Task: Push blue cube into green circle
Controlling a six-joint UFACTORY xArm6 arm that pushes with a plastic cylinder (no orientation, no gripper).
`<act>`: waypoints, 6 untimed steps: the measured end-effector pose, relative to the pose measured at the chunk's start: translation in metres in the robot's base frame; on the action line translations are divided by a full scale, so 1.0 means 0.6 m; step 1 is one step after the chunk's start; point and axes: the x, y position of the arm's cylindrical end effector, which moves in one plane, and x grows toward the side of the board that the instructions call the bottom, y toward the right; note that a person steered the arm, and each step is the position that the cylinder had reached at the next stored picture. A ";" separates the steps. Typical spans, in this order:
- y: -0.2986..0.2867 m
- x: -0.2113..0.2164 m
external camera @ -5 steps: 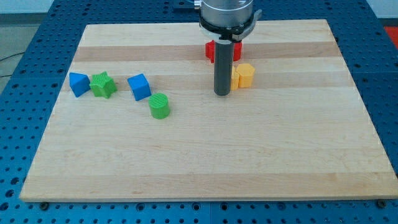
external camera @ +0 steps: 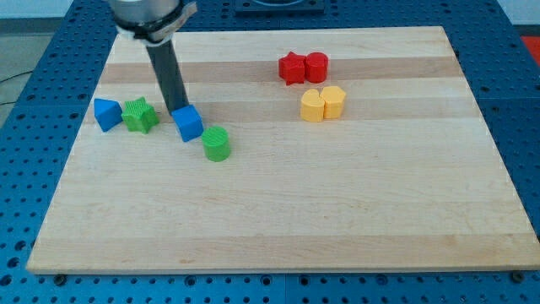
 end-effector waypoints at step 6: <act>0.112 0.042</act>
